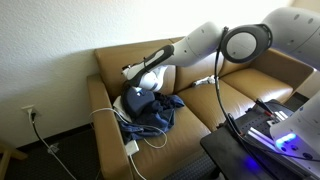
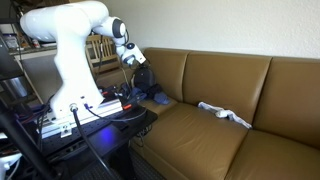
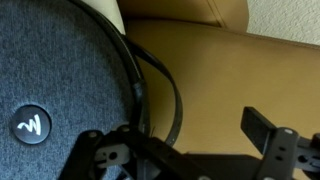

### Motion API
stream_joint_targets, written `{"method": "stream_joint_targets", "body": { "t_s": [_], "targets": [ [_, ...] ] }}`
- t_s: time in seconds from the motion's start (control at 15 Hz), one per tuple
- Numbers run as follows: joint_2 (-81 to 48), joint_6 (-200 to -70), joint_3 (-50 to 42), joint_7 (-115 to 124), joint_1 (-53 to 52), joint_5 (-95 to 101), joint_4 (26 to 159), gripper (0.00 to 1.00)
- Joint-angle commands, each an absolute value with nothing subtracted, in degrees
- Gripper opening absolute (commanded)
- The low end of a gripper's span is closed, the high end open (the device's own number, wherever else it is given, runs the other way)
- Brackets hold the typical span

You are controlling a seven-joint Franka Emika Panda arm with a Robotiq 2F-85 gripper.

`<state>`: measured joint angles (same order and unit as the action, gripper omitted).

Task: Move the black bag to the right then move it to the left

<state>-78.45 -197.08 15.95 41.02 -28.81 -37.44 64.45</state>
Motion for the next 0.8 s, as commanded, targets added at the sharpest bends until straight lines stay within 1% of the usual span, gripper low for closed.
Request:
{"method": "stream_joint_targets", "body": {
  "t_s": [0.0,0.07,0.2,0.47,0.73],
  "targets": [
    [-81.7,-199.4,15.2,41.3,-29.6,-36.5,60.1,1.0],
    [-82.5,-197.9,13.4,42.1,-30.9,-37.6,57.6,1.0],
    [-82.1,-197.9,14.0,42.5,-31.2,-37.2,56.8,1.0],
    [-80.2,-197.9,14.5,42.4,-31.5,-37.3,56.5,1.0],
    [-80.4,-197.6,11.5,42.3,-31.7,-40.5,59.2,1.0]
  ]
}}
